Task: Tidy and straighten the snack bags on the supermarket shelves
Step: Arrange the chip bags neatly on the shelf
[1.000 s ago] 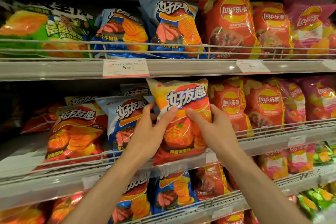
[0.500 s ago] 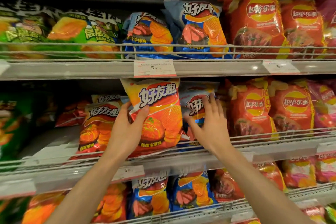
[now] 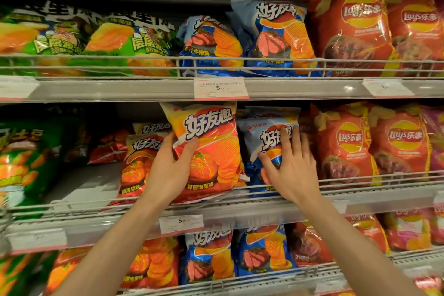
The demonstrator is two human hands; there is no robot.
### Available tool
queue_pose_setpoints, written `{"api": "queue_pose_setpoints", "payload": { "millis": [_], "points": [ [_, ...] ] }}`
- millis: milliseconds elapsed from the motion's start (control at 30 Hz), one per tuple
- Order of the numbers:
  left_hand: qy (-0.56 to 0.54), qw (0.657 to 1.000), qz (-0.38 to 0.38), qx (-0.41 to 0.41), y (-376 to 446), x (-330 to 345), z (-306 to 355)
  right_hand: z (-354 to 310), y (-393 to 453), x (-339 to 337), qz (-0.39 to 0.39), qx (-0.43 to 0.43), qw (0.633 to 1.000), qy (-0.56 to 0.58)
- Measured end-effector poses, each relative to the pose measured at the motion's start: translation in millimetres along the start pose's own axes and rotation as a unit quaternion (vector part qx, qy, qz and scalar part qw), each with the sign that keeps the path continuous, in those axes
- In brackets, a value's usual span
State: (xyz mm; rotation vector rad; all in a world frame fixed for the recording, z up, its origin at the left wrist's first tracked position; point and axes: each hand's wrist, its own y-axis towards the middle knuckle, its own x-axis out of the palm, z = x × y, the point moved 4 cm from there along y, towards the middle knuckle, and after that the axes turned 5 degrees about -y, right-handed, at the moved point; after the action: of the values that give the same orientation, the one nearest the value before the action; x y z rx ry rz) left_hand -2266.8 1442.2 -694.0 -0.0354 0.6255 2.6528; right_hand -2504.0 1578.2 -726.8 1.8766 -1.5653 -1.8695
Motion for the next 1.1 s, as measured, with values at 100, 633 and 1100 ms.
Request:
{"api": "queue_pose_setpoints", "payload": {
  "millis": [100, 633, 1100],
  "points": [
    [0.003, 1.000, 0.006, -0.004, -1, -14, 0, 1, 1, -7, -0.008, 0.004, 0.999, 0.034],
    [0.098, 0.987, 0.128, -0.002, 15, -168, -15, -161, -22, -4, -0.054, -0.167, 0.975, 0.138],
    [0.354, 0.931, 0.084, -0.002, 46, -215, -34, -210, -32, 33, -0.116, -0.116, 0.985, 0.054]
  ]
}}
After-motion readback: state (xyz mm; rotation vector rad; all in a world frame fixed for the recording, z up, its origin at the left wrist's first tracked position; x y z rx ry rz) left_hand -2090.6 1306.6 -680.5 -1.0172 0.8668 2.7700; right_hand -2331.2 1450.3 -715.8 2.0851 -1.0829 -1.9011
